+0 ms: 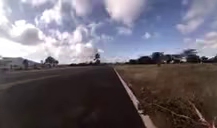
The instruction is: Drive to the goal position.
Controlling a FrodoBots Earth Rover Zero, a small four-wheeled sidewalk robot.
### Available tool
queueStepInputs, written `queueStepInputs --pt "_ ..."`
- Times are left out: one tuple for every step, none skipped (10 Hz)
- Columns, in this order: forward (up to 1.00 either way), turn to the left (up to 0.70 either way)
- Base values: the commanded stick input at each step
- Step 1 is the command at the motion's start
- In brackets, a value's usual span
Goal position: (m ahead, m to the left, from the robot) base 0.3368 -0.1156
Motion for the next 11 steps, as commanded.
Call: queueStepInputs --pt "0.5 0.0" --pt "0.5 0.0" --pt "0.47 0.0" --pt "0.43 0.0" --pt "0.39 0.0" --pt "0.36 0.0" --pt "0.32 0.0" --pt "0.28 0.0" --pt "0.24 0.0" --pt "0.21 0.0" --pt "0.17 0.0"
